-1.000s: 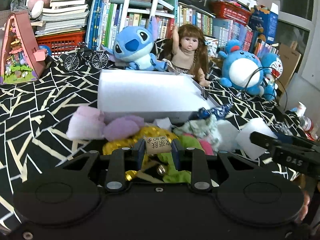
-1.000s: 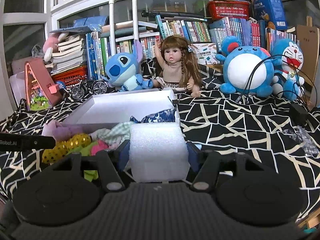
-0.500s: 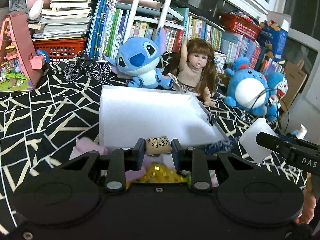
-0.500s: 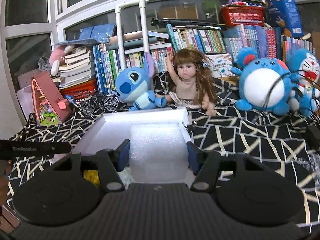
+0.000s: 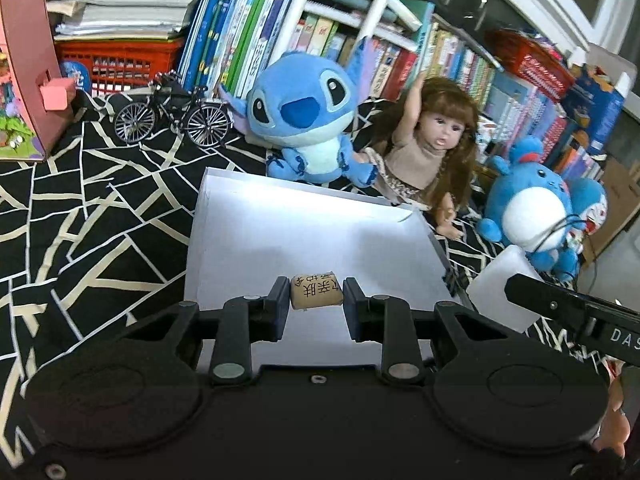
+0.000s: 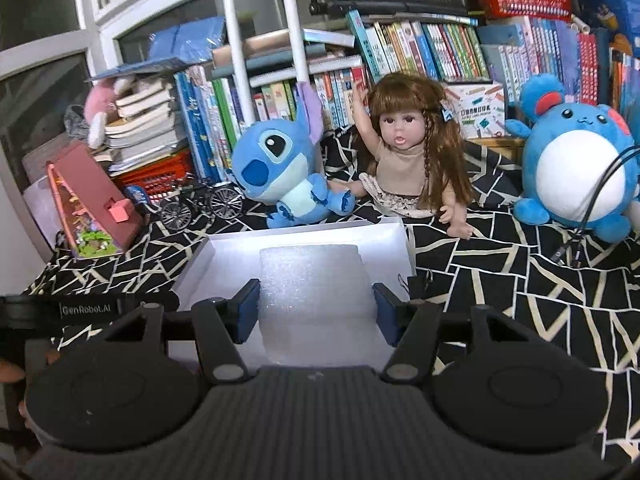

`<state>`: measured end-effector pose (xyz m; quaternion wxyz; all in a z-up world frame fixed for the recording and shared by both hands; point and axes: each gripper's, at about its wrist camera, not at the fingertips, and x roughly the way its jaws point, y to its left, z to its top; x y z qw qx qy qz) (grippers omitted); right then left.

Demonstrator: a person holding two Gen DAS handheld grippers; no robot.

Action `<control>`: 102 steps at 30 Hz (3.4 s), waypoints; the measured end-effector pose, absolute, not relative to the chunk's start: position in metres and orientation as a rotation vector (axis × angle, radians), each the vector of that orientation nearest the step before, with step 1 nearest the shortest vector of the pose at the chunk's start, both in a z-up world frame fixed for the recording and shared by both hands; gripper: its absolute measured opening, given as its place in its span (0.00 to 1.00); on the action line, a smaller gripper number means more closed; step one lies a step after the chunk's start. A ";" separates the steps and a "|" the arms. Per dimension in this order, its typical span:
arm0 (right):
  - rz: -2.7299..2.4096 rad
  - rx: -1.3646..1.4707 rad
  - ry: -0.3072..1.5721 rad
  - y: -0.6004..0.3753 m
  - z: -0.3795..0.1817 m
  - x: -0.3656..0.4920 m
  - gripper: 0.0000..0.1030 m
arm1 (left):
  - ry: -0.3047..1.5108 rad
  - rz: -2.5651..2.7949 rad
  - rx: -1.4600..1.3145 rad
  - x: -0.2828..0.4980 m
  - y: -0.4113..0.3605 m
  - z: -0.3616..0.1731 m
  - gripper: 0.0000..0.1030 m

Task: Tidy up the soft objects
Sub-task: 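Carry the tag into the white box with the left tool while the right tool drops the foam block there, then withdraw both open tools from the box back toward the pile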

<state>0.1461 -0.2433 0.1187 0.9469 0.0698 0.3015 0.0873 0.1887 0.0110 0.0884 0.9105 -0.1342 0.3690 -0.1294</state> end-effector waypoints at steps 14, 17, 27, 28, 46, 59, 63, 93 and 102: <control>0.145 0.126 0.708 -0.224 0.069 0.211 0.61 | 0.823 -0.134 -0.170 0.240 -0.016 0.039 0.26; 0.135 0.122 0.727 -0.222 0.061 0.219 0.61 | 0.830 -0.117 -0.153 0.244 -0.019 0.032 0.26; 0.125 0.112 0.772 -0.215 0.040 0.231 0.61 | 0.860 -0.108 -0.140 0.251 -0.023 0.016 0.26; 0.125 0.111 0.774 -0.213 0.038 0.232 0.61 | 0.860 -0.109 -0.133 0.251 -0.024 0.015 0.26; 0.134 0.097 0.788 -0.209 0.026 0.234 0.67 | 0.847 -0.132 -0.090 0.247 -0.030 0.016 0.36; 0.162 0.109 0.679 -0.231 0.051 0.200 0.84 | 0.736 -0.136 -0.082 0.202 -0.017 0.047 0.75; 0.184 0.079 0.623 -0.235 0.060 0.175 0.87 | 0.690 -0.175 -0.058 0.172 -0.020 0.052 0.79; 0.211 0.038 0.414 -0.261 0.047 0.035 1.00 | 0.556 -0.242 -0.069 0.018 -0.021 0.038 0.87; 0.200 0.040 0.410 -0.268 0.031 0.013 1.00 | 0.559 -0.236 -0.085 -0.003 -0.017 0.026 0.87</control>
